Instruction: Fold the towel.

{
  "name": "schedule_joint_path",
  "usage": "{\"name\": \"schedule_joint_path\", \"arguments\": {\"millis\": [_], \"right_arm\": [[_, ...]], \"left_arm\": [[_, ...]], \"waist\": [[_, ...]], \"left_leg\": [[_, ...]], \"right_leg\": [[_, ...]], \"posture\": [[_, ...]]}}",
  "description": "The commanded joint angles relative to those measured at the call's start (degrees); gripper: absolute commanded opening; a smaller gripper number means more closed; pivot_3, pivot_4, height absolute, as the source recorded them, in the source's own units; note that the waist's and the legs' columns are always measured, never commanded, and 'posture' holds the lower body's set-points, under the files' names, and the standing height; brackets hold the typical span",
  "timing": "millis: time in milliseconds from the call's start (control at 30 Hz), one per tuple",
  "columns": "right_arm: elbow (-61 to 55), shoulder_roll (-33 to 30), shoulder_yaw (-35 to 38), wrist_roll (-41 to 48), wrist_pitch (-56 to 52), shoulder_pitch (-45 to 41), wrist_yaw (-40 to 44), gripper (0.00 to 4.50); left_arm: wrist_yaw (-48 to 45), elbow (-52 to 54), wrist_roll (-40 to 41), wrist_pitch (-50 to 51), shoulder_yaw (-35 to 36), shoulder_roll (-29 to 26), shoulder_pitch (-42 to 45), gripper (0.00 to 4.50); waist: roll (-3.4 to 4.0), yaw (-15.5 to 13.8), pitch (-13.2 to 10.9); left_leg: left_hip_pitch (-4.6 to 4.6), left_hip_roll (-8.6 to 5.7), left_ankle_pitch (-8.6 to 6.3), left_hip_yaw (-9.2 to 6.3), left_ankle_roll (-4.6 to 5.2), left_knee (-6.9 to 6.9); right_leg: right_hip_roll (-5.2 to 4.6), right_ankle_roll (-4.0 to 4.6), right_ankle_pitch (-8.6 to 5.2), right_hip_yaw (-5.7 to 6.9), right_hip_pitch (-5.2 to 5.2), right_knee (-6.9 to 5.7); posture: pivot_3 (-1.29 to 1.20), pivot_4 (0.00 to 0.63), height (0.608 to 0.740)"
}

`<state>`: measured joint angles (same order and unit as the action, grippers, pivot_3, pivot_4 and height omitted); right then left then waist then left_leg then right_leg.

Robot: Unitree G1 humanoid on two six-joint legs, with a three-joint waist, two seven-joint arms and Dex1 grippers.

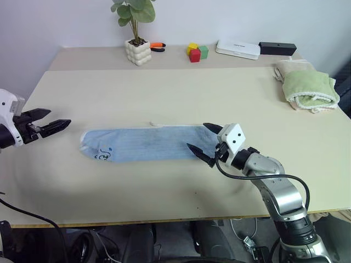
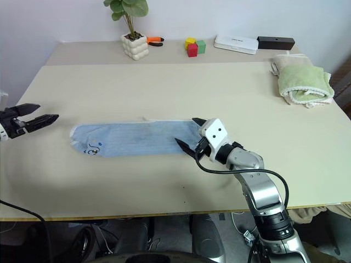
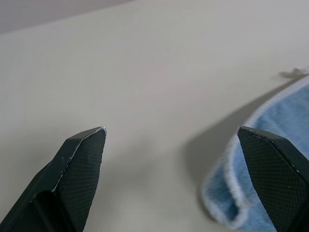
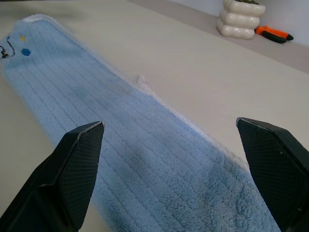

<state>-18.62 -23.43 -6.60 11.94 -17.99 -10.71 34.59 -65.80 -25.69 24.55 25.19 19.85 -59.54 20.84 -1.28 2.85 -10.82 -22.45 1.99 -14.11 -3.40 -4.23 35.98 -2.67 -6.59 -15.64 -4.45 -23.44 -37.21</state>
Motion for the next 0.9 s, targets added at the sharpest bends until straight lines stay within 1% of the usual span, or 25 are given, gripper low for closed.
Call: {"name": "schedule_joint_path", "arguments": {"millis": [33,67,100,200,333,400,500,600,767,833,900], "right_arm": [[-0.6,0.2,0.14,0.0,1.76,-0.52,0.23,4.5],[-0.56,0.18,0.15,0.0,1.83,-0.48,0.24,4.5],[-0.63,0.17,0.18,-0.03,1.86,-0.36,0.2,4.5],[-0.73,0.23,0.12,-0.2,1.91,-0.07,0.15,4.5],[-0.79,0.17,0.3,-0.3,1.93,-0.01,0.02,4.5],[-0.7,0.05,0.4,-0.4,2.05,0.07,0.01,4.5],[-0.78,0.19,0.28,-0.46,2.01,0.09,-0.14,4.5],[-0.57,0.35,-0.04,-0.73,2.27,0.01,-0.2,4.5],[-0.47,0.49,-0.26,-1.07,2.34,-0.16,-0.19,4.5],[-0.49,0.44,-0.25,-1.26,2.38,-0.1,-0.17,4.5],[-0.63,0.39,-0.16,-1.38,2.37,0.08,-0.19,4.5]], "left_arm": [[-4.23,8.85,-0.88,-6.03,0.35,-0.13,-9.28,4.46],[-4.18,10.0,-1.32,-7.44,0.39,0.15,-10.71,4.46],[-2.69,10.89,-1.85,-10.69,0.82,1.86,-11.69,4.46],[2.15,10.76,-3.27,-15.62,1.12,5.82,-11.63,4.46],[7.48,10.32,-2.59,-16.05,2.64,9.13,-11.35,4.46],[8.61,11.2,-0.29,-11.52,3.27,10.14,-11.96,4.46],[9.58,12.58,0.15,-10.19,2.63,11.82,-12.7,4.46],[11.63,12.81,1.1,-7.73,2.17,13.72,-10.8,4.46],[12.15,13.62,3.41,-0.71,1.49,14.82,-9.14,4.46],[11.87,14.25,4.27,1.52,1.13,15.06,-9.18,3.94],[11.69,14.7,4.92,3.42,1.05,15.14,-9.2,3.31]], "waist": [[0.01,0.39,0.0],[0.0,0.34,0.0],[0.0,0.17,0.0],[-0.03,-0.66,0.01],[-0.04,-0.63,0.02],[-0.04,-0.46,0.02],[-0.04,-0.27,0.02],[-0.04,-0.33,0.02],[-0.05,-0.35,0.03],[-0.05,-0.33,0.03],[-0.05,-0.3,0.03]], "left_leg": [[0.02,0.01,0.0,0.01,0.0,-0.03],[0.01,0.02,0.0,0.01,0.0,-0.04],[0.0,0.04,0.0,-0.01,0.0,-0.04],[-0.01,0.04,0.0,-0.05,0.0,0.03],[-0.02,0.02,0.0,-0.03,0.0,0.12],[-0.01,0.02,0.0,-0.04,0.0,0.1],[0.0,0.03,0.0,-0.05,0.0,0.08],[0.01,0.03,0.0,-0.05,0.01,0.08],[0.0,0.02,0.0,-0.06,0.01,0.1],[0.0,0.02,0.0,-0.06,0.01,0.09],[0.0,0.02,0.0,-0.06,0.01,0.09]], "right_leg": [[-0.01,0.01,0.0,-0.01,0.0,0.0],[-0.01,0.01,0.0,0.0,-0.02,-0.03],[0.0,0.02,-0.01,0.03,-0.03,-0.04],[0.01,0.17,-0.08,0.06,0.0,-0.06],[-0.02,0.17,-0.08,0.05,0.07,0.02],[-0.02,0.1,-0.05,0.06,0.07,0.0],[0.0,0.0,0.01,0.06,0.05,-0.02],[0.01,0.0,0.01,0.06,0.05,-0.03],[0.0,-0.01,0.01,0.06,0.07,-0.02],[0.01,-0.01,0.01,0.07,0.06,-0.02],[0.0,-0.01,0.01,0.06,0.06,-0.02]], "posture": [[0.0,0.15,0.74],[0.0,0.15,0.74],[0.0,0.15,0.74],[0.0,0.15,0.74],[0.0,0.15,0.74],[0.0,0.15,0.74],[0.0,0.15,0.74],[0.0,0.15,0.74],[0.0,0.15,0.74],[0.0,0.15,0.74],[0.0,0.15,0.74]]}}
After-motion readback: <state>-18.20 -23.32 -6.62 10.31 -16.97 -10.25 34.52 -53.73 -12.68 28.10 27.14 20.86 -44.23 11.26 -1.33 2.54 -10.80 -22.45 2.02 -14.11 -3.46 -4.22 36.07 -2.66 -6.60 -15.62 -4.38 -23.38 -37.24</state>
